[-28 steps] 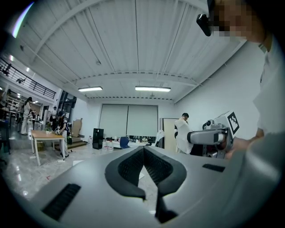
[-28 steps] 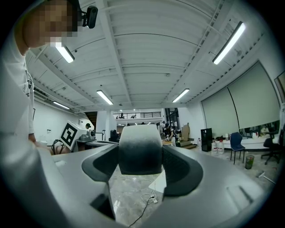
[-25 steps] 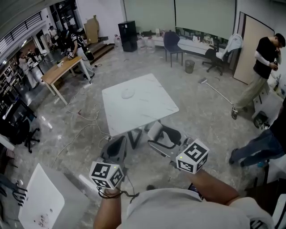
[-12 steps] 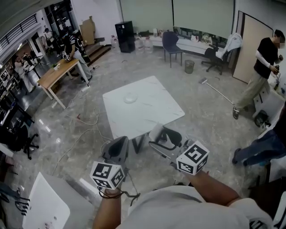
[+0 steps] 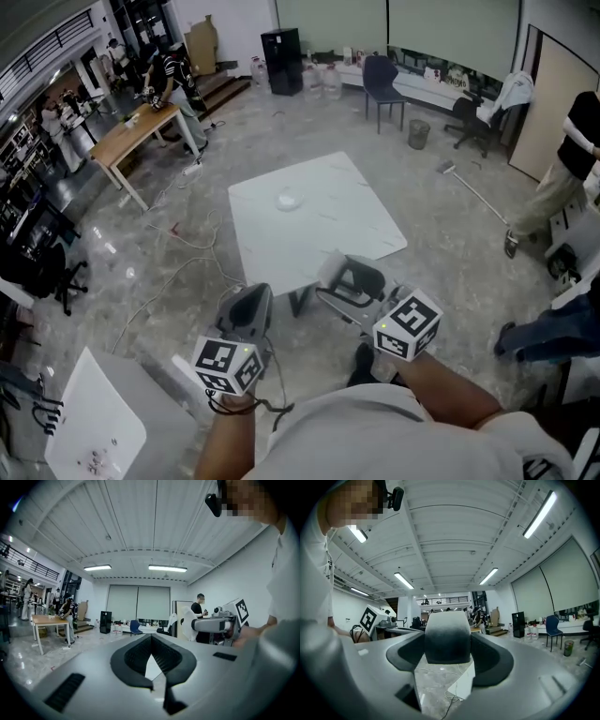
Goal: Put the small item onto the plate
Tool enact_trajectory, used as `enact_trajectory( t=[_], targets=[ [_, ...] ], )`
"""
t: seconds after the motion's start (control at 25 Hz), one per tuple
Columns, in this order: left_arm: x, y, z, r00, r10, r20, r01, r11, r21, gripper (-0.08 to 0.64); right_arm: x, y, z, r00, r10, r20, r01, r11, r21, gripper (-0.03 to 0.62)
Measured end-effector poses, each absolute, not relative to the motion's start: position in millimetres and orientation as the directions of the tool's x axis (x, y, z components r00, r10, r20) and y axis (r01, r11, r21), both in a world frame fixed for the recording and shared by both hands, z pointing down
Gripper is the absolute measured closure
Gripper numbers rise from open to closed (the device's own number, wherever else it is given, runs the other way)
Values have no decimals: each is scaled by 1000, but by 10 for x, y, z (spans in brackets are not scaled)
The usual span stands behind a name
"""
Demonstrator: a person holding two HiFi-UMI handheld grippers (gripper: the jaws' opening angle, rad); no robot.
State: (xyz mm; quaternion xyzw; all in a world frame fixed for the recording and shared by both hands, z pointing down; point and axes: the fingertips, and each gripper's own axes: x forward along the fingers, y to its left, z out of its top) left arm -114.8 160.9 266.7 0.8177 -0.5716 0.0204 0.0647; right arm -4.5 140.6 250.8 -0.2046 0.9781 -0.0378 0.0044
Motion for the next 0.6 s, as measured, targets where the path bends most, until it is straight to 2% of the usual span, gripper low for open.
enact_trajectory(
  t=[0.24, 0.6],
  targets=[
    [-1283, 953, 2733, 297, -948, 117, -954, -291, 72, 555, -117, 643, 2606, -930, -367, 9, -367, 926, -88, 301],
    [-1088, -354, 2723, 247, -961, 121, -968, -239, 70, 554, 76, -732, 2595, -947, -320, 13, -320, 942, -98, 301]
  ],
)
